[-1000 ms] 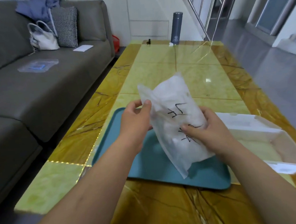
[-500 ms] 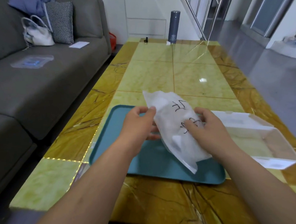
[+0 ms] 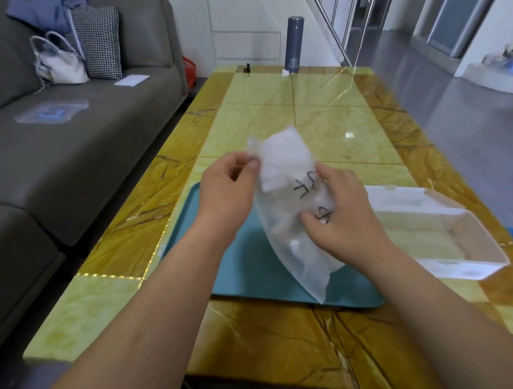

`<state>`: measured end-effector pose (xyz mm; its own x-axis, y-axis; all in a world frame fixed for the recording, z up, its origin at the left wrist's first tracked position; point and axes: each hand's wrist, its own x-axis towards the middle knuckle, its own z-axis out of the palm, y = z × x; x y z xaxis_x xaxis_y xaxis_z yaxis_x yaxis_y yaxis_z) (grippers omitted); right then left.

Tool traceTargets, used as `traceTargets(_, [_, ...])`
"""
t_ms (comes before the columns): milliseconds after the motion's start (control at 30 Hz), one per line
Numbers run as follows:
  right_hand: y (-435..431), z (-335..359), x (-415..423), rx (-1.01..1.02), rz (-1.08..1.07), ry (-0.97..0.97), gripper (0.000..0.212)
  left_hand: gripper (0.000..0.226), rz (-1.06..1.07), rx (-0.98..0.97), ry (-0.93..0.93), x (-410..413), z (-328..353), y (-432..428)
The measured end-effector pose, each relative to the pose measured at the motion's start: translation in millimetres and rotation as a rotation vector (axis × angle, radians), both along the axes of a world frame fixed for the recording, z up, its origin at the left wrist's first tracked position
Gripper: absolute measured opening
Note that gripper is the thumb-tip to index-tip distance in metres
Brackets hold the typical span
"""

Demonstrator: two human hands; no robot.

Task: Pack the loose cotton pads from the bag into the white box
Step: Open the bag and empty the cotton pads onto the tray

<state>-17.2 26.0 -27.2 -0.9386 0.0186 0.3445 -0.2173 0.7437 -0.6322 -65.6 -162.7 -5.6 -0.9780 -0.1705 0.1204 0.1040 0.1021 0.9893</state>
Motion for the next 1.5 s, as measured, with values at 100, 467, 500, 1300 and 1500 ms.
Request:
traceTargets(100, [-2.3, 21.1, 7.9, 0.006, -0.031, 0.258, 0.063, 0.014, -0.163, -0.037, 0.074, 12.8, 1.6, 12.8])
traceTargets(467, [-3.3, 54.2, -9.3, 0.022, 0.148, 0.121, 0.038, 0.020, -0.230, -0.137, 0.163, 26.9, 7.2, 19.7])
traceTargets(500, [-5.0, 58.4, -12.4, 0.010, 0.151, 0.098, 0.030, 0.020, -0.237, -0.126, 0.175, 27.1, 9.2, 19.2])
traceTargets(1300, [-4.4, 52.6, -27.1, -0.480, -0.187, 0.257, 0.009, 0.020, -0.405, -0.627, -0.041, 45.2, 3.6, -1.1])
traceTargets(1500, [-0.2, 60.7, -31.2, -0.438, -0.239, 0.331, 0.010, 0.023, -0.578, -0.826, -0.232, 53.8, 1.2, -8.7])
